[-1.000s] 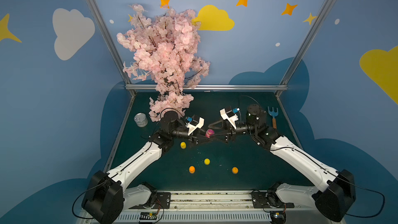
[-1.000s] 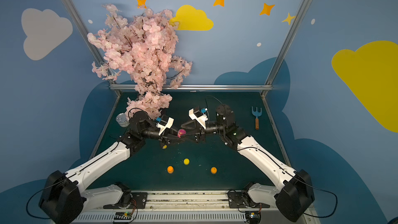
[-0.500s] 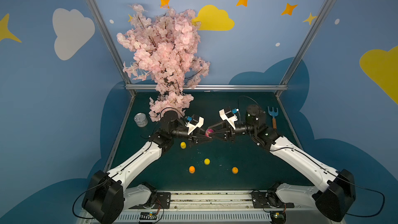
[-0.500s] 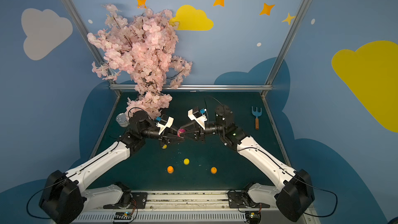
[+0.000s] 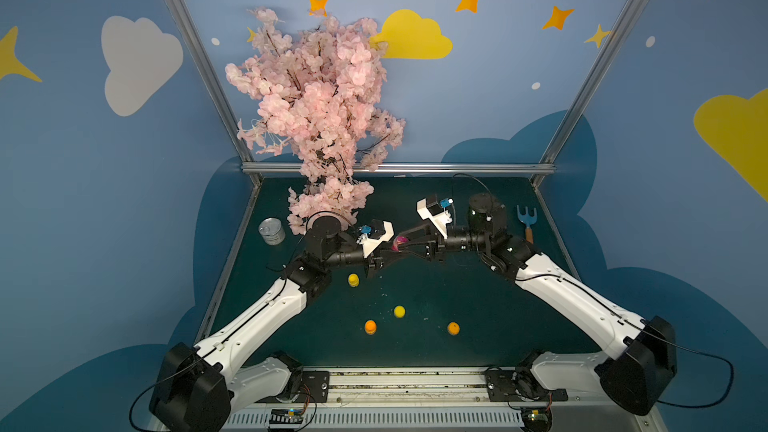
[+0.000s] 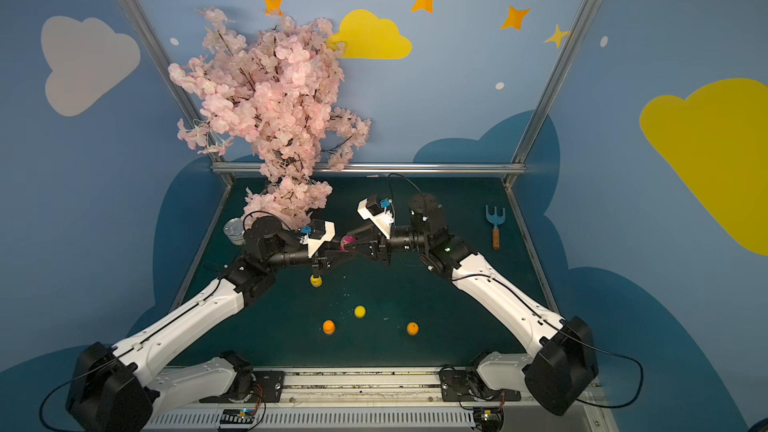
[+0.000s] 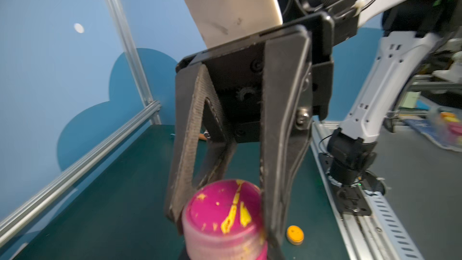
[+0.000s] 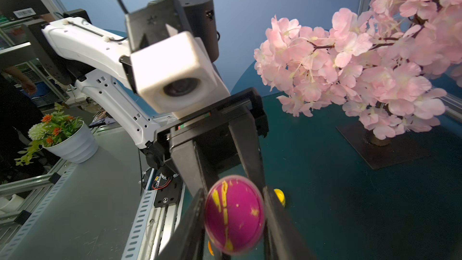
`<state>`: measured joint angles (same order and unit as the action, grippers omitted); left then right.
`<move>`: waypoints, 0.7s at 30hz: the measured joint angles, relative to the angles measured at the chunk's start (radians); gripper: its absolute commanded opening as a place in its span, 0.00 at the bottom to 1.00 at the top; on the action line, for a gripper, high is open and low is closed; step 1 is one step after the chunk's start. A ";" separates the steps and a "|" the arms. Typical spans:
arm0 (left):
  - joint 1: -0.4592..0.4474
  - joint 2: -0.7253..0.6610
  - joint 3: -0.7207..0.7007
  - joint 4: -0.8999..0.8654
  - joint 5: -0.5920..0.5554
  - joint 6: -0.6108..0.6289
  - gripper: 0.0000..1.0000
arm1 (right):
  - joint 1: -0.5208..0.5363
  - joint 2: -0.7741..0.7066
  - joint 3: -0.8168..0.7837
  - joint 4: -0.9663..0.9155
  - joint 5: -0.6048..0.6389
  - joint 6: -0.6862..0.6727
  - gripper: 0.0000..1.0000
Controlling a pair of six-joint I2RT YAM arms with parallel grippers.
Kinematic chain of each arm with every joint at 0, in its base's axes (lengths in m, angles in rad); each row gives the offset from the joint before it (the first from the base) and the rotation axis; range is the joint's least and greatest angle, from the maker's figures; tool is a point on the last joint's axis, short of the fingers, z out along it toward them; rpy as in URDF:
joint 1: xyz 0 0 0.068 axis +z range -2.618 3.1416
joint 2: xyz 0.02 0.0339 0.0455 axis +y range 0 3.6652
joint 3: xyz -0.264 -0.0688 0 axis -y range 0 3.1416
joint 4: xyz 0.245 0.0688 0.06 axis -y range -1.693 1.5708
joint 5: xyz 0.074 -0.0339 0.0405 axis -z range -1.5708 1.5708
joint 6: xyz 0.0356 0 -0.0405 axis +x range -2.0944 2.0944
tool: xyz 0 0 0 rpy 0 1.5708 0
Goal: Close the paint jar lid
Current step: Screw the lid onto the paint jar.
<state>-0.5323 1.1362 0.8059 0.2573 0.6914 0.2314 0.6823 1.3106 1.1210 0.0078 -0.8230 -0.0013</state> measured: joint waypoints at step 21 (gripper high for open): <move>-0.134 0.070 -0.003 0.099 -0.607 0.214 0.09 | 0.074 0.084 0.130 -0.139 0.481 0.226 0.00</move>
<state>-0.6662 1.2064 0.8024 0.3565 0.0849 0.4458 0.7559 1.3945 1.2514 -0.1314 -0.3420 0.2245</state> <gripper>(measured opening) 0.288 0.350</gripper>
